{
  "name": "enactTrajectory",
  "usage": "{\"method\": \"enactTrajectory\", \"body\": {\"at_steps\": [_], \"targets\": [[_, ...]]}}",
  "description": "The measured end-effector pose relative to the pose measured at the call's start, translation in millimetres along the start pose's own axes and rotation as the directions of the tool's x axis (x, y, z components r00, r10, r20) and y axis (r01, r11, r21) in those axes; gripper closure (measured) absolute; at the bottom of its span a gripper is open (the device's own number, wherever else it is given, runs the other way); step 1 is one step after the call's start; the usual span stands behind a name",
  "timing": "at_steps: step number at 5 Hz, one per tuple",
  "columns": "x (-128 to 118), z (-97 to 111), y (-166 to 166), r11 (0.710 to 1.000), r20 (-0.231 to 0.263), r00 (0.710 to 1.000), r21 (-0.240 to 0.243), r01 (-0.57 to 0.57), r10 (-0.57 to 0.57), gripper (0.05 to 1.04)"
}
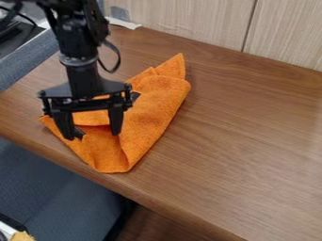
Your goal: Move the cloth to the bottom edge of the table
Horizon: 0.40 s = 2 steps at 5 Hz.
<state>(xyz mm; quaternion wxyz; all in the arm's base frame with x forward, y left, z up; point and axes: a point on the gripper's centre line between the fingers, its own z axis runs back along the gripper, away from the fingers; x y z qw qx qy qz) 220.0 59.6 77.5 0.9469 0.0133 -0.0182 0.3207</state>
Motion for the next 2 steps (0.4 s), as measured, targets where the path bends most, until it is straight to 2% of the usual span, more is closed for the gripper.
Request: {"method": "enactTrajectory", "body": {"at_steps": [1, 2], "targets": [[9.2, 12.2, -12.2, 0.999, 0.03, 0.999, -0.047, 0.026, -0.025, 0.083], [13.7, 22.6, -21.7, 0.998, 0.05, 0.997, -0.038, 0.057, -0.055, 0.083]]}}
